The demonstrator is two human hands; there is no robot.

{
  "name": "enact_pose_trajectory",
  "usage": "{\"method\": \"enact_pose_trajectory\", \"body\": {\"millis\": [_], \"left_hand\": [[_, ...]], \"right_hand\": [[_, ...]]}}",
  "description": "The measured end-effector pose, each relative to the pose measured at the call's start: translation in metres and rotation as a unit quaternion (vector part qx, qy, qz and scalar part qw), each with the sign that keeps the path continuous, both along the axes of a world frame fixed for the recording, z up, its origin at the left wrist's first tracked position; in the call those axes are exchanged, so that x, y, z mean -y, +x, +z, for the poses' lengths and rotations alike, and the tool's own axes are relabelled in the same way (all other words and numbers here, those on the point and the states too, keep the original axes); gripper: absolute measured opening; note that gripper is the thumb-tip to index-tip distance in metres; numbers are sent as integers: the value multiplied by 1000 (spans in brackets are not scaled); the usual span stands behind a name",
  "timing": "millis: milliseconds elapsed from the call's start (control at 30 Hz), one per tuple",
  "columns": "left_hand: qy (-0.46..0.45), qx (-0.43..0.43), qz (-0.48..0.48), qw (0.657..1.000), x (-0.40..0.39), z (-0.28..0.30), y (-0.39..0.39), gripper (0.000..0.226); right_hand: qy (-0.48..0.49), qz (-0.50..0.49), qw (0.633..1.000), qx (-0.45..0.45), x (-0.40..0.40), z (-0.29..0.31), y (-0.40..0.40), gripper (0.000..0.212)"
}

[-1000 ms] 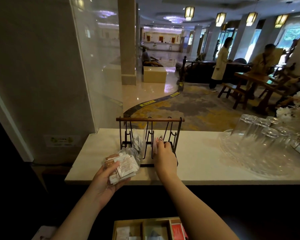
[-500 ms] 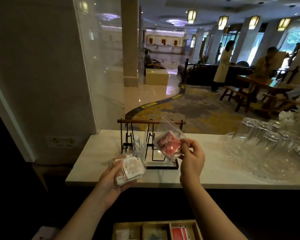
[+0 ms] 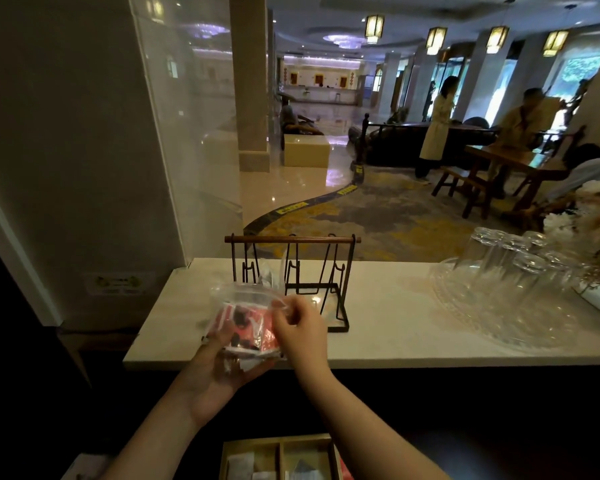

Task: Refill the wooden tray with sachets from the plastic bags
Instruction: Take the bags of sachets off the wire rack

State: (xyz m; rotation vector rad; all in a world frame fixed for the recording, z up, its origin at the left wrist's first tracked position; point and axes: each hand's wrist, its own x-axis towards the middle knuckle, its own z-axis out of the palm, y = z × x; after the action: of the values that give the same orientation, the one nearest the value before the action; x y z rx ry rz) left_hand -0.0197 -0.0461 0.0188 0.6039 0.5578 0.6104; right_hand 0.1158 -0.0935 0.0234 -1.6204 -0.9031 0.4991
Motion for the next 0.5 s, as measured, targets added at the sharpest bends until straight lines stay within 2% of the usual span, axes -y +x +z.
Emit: {"method": "enact_pose_trajectory", "body": {"millis": [67, 133, 200, 300, 400, 500], "left_hand": [[-14, -22, 38, 999, 1, 2, -4, 52], [-26, -29, 86, 996, -1, 3, -8, 24], [-27, -35, 114, 993, -7, -2, -13, 18], [-38, -34, 134, 990, -10, -4, -22, 13], [-62, -41, 145, 987, -13, -5, -29, 17], [-79, -39, 159, 983, -12, -4, -32, 16]], "right_hand": [[-32, 70, 997, -15, -8, 3, 2, 8], [-38, 109, 991, -64, -18, 1, 6, 18], [-26, 59, 995, -70, -28, -2, 11, 22], [-36, -62, 996, 49, -39, -4, 19, 22], [-97, -89, 973, 187, -43, -2, 17, 25], [-125, -108, 962, 217, -44, -4, 13, 25]]}}
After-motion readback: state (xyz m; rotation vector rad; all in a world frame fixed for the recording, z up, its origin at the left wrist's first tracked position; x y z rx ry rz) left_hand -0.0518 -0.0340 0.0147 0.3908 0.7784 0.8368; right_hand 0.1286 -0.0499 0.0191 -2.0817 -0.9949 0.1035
